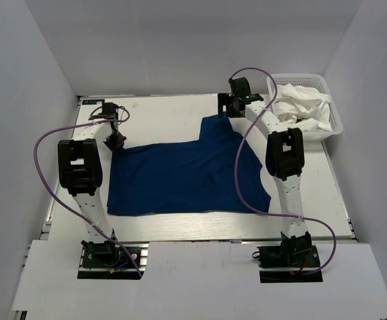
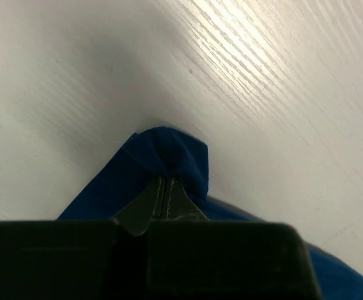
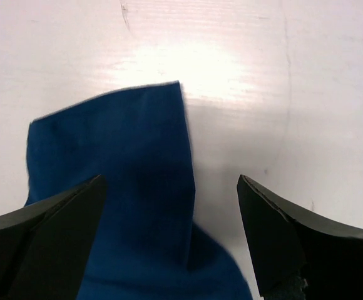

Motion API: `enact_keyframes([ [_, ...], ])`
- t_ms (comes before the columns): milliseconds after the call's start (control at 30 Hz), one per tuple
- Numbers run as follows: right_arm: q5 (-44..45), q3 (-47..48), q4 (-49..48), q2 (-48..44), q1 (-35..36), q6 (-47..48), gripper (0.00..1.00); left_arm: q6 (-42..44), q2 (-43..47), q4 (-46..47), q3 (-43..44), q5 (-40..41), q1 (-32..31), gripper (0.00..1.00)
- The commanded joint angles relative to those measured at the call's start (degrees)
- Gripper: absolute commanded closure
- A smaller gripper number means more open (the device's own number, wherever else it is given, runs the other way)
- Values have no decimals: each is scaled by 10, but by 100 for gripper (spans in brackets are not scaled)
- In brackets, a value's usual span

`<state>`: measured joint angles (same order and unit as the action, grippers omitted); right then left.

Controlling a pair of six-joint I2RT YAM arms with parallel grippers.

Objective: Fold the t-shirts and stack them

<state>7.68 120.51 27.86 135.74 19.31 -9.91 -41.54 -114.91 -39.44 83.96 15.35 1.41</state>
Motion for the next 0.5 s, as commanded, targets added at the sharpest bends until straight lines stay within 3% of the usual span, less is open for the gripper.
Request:
enact_keyframes([
  [0, -29, 66, -68, 57, -4, 31, 10, 1, 0, -9, 25, 18, 3, 100],
  [233, -71, 92, -138, 121, -3, 60, 10, 8, 11, -9, 15, 28, -2, 100],
  [300, -71, 90, -146, 124, -2, 59, 16, 8, 16, -3, 9, 28, -7, 100],
  [367, -94, 88, -147, 126, -4, 61, 45, 8, 16, -3, 9, 28, -7, 100],
  [400, -99, 77, -145, 124, -2, 65, 53, 13, 16, -3, 9, 28, -7, 100],
  [467, -116, 64, -148, 107, -2, 74, 82, 13, 16, -3, 9, 28, -7, 100],
])
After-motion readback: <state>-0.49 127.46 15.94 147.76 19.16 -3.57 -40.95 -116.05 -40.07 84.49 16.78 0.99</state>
